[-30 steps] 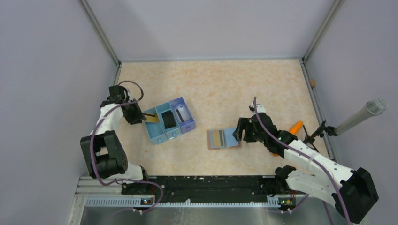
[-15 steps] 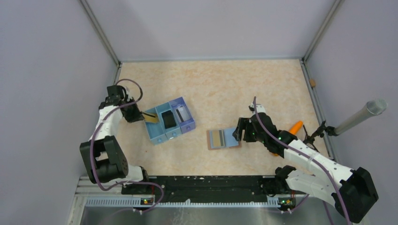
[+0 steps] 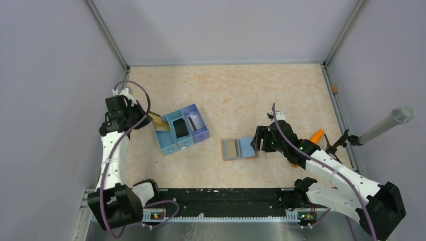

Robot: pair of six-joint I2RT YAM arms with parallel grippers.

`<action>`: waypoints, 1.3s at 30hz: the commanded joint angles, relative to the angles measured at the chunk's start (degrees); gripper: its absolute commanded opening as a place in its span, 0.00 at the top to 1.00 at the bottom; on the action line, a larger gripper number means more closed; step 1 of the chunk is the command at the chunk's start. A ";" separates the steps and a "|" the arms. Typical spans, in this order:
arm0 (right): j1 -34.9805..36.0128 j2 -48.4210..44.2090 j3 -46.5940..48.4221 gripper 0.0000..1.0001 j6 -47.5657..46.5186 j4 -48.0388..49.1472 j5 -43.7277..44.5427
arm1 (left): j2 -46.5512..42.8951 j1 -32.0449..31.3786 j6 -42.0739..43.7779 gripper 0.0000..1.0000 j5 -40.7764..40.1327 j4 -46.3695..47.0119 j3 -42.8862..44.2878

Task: Put the credit cards into the card holder
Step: Pick up the credit card from the storage box.

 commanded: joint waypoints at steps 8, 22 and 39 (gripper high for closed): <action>-0.53 -3.42 6.62 0.30 -4.11 4.17 -5.53 | -8.81 -2.33 -3.15 1.00 21.95 5.85 -0.30; -0.62 1.19 17.77 0.28 -13.57 8.69 -40.85 | -7.54 -33.72 -7.52 1.00 42.98 20.87 -5.44; 1.40 7.70 12.59 0.84 -4.23 21.69 -59.48 | -2.20 -47.29 -9.97 1.00 44.06 29.86 -7.36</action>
